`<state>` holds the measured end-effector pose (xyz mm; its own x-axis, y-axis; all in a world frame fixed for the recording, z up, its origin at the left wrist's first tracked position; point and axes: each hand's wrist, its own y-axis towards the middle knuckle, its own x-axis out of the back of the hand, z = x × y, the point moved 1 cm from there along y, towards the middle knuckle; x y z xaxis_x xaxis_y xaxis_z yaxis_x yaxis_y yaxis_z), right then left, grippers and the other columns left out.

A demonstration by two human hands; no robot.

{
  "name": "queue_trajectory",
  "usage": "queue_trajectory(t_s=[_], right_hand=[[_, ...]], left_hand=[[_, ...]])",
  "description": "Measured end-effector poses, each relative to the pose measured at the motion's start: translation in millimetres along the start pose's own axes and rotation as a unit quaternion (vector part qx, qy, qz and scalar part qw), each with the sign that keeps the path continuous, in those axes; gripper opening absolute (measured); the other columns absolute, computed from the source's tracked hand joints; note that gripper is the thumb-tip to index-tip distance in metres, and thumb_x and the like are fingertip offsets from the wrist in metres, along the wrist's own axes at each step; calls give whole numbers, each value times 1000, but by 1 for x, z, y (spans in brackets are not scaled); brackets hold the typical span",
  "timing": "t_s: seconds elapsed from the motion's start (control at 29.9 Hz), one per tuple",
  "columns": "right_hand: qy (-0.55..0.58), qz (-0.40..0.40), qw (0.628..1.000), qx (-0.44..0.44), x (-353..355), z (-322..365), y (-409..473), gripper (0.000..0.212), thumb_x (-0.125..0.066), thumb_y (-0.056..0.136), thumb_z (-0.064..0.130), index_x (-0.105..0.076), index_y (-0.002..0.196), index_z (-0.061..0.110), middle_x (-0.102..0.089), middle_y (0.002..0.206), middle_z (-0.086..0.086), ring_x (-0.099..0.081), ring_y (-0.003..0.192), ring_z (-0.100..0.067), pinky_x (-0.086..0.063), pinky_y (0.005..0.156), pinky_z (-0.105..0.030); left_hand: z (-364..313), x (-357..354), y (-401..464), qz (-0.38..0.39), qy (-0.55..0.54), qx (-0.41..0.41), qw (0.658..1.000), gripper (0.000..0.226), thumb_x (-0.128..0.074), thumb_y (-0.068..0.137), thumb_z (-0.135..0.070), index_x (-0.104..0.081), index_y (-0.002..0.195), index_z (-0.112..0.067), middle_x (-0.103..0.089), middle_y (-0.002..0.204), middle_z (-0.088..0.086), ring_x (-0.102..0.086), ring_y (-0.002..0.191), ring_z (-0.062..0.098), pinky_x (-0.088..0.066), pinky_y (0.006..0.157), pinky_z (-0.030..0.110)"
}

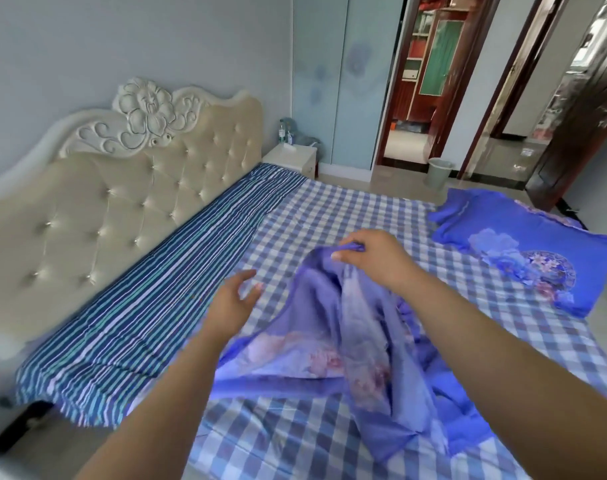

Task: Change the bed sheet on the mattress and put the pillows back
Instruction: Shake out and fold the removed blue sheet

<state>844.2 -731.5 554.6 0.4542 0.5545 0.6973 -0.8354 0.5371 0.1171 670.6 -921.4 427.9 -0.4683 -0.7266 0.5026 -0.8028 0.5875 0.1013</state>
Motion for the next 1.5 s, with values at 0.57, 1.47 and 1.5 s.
queue_trajectory(t_s=[0.57, 1.47, 1.5], right_hand=[[204, 32, 975, 78, -114, 92, -30, 30, -64, 85, -3, -48, 88, 21, -61, 81, -9, -58, 79, -21, -47, 77, -38], [49, 185, 981, 1, -159, 100, -57, 44, -65, 85, 46, -53, 74, 4, -53, 72, -15, -48, 64, -21, -39, 66, -35], [32, 198, 980, -7, -161, 98, -56, 49, -63, 84, 50, -57, 82, 2, -58, 80, -19, -54, 70, -27, -43, 70, -40]], left_hand=[[-53, 93, -54, 148, -192, -68, 968, 15, -62, 90, -11, -61, 75, -12, -51, 70, 9, -42, 67, 17, -35, 61, 29], [-33, 185, -42, -15, -93, -144, 985, 29, -45, 93, -31, -45, 70, -15, -37, 62, -13, -33, 60, 7, -30, 56, 19], [-33, 192, -38, -30, -92, -143, 985, 27, -44, 92, -33, -46, 70, -18, -38, 60, -15, -34, 59, 6, -30, 56, 18]])
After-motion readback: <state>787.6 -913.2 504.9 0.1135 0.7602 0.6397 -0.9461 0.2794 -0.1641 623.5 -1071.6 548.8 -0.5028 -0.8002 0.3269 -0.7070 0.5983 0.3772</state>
